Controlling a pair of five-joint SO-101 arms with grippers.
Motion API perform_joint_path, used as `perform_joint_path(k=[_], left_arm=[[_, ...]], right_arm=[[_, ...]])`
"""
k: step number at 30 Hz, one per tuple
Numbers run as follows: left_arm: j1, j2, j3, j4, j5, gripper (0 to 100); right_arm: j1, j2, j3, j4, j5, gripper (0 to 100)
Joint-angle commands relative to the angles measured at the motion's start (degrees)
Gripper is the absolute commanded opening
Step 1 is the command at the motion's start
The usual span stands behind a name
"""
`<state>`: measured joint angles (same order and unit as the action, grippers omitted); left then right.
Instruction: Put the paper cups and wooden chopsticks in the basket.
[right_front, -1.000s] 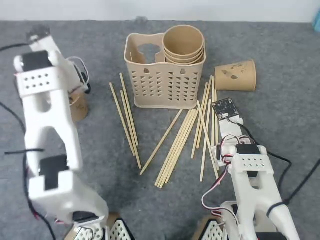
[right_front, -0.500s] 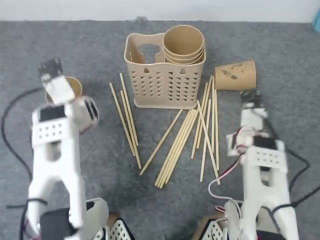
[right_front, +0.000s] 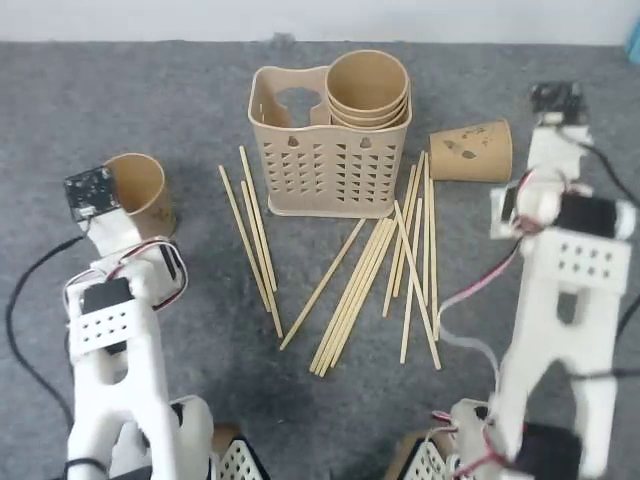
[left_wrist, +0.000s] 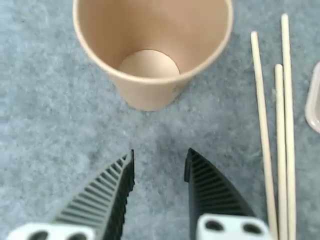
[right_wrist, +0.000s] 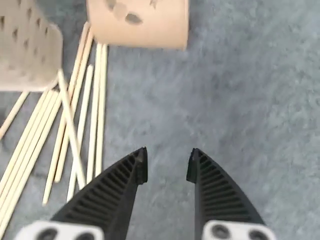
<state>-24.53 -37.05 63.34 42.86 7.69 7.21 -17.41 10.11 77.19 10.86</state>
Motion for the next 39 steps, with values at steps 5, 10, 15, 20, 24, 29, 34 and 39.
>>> perform_joint_path(k=[5, 10, 15, 20, 24, 29, 34, 39], left_arm=[[0.09, -1.93, -0.13, -1.76, -0.62, 16], [-0.18, -2.02, 1.19, -5.01, -0.62, 16], [-0.09, -2.02, 1.71, -6.15, -0.62, 16], [0.18, -2.02, 1.71, -6.24, -0.62, 16], [0.18, -2.02, 1.63, -6.24, -0.62, 16], [0.26, -1.93, 1.80, -7.56, -0.62, 16], [0.26, -1.93, 1.80, -7.65, -0.62, 16], [0.18, -1.93, 1.80, -7.65, -0.62, 16]], right_arm=[[0.75, 26.77, -27.25, 0.40, -0.26, 18.0], [0.66, 43.56, -46.33, 0.22, -0.18, 25.3], [0.84, 58.24, -64.88, 0.75, 0.09, 26.0], [2.59, 66.24, -82.20, 5.76, -2.20, 25.9], [6.55, 70.64, -90.99, 7.60, -10.90, 19.3], [7.43, 79.52, -91.96, 3.12, -10.02, 2.8], [3.03, 84.97, -92.13, -0.22, -9.32, 2.4], [-2.07, 85.23, -92.31, 2.59, -8.97, 2.3]])
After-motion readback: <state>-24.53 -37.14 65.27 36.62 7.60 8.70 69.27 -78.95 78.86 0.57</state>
